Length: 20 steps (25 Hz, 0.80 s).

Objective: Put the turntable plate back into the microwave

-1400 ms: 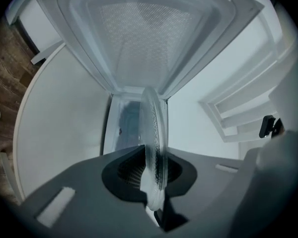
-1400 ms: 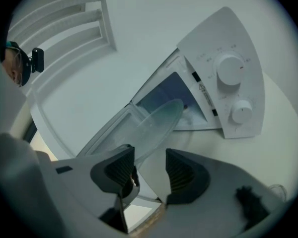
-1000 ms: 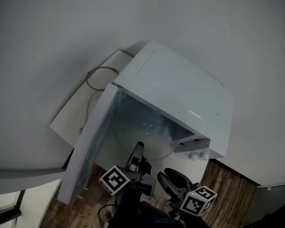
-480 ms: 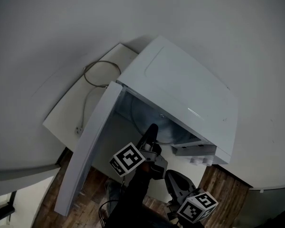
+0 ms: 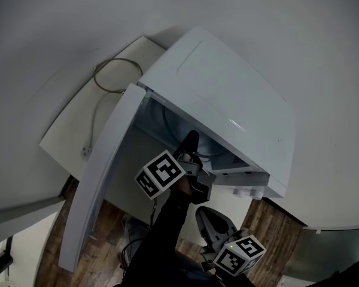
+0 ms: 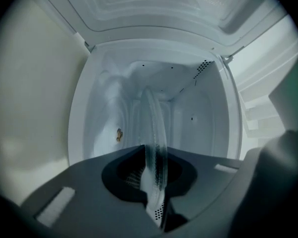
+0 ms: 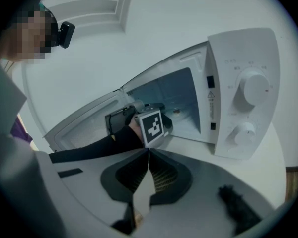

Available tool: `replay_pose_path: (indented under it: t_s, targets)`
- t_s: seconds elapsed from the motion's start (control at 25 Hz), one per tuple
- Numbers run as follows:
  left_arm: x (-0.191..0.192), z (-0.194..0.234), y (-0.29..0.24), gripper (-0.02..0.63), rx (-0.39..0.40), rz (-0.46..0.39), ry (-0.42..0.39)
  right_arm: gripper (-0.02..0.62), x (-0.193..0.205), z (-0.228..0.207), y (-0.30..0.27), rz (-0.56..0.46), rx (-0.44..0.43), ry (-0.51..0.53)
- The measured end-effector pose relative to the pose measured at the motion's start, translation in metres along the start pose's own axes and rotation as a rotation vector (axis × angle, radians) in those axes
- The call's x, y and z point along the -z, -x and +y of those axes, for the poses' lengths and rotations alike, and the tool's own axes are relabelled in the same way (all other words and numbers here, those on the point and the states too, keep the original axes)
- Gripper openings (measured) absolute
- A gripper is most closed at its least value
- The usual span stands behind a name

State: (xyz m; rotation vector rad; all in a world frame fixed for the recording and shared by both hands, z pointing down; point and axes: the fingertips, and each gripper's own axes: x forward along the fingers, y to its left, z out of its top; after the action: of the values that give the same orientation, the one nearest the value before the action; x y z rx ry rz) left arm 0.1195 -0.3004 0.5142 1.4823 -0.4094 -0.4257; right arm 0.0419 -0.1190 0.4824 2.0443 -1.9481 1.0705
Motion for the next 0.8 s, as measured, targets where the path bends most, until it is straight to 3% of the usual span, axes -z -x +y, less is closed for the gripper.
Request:
replay_pose_path:
  t_s: [0.52, 0.8]
  targets:
    - [-0.004, 0.019, -0.020, 0.035, -0.110, 0.026, -0.003, 0.014, 0.007, 0.005, -0.005, 0.046, -0.031, 0.017]
    - [-0.003, 0.023, -0.022, 0.034, -0.137, 0.036, -0.050, 0.014, 0.008, 0.002, -0.005, 0.071, -0.033, 0.018]
